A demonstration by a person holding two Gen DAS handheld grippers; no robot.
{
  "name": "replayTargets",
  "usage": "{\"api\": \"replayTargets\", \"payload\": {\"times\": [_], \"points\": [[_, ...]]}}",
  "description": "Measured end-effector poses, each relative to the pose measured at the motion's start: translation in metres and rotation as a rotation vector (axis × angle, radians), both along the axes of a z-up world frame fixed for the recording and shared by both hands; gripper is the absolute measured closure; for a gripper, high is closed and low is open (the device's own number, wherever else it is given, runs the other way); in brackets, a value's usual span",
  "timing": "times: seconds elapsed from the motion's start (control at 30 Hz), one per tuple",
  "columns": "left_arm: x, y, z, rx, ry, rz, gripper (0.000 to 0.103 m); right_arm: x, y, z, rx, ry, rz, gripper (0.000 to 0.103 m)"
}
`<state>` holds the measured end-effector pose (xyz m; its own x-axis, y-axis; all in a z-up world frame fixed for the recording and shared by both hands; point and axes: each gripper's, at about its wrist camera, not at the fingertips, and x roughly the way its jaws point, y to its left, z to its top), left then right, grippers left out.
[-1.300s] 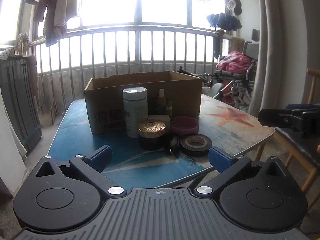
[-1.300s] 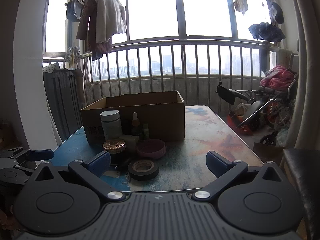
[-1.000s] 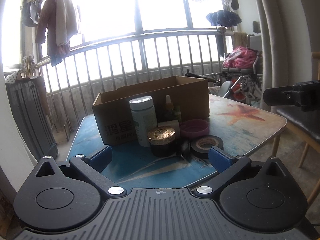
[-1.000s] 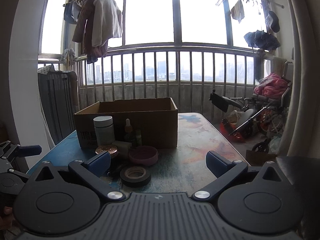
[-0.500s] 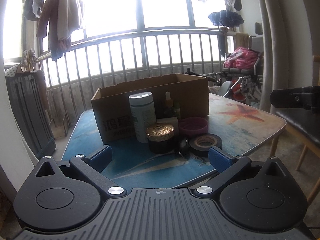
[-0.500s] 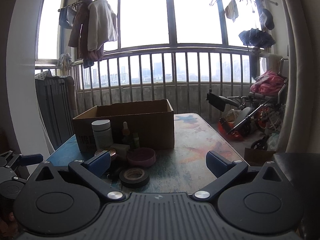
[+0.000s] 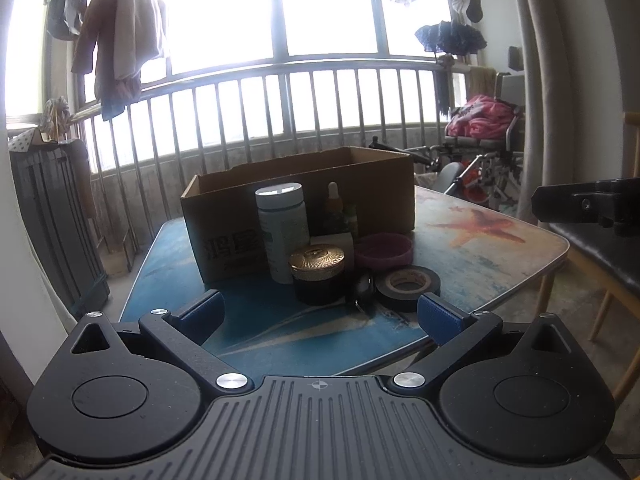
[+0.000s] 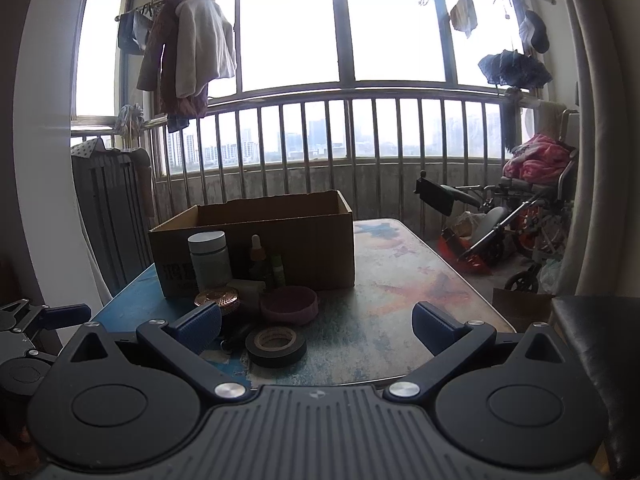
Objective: Organize rigid objects
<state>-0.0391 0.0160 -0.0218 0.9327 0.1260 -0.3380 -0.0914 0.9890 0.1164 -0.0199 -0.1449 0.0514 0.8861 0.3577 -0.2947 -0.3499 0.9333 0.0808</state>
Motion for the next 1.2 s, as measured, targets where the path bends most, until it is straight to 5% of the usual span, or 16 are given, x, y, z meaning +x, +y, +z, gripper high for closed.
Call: {"api": "replayTargets", "payload": {"times": [1.2], "points": [[-0.0024, 0.0032, -0.0003, -0.003, 0.009, 0.010, 0.000, -0.0041, 0.0062, 0.0020, 0.008, -0.007, 0.021, 0.000]]}}
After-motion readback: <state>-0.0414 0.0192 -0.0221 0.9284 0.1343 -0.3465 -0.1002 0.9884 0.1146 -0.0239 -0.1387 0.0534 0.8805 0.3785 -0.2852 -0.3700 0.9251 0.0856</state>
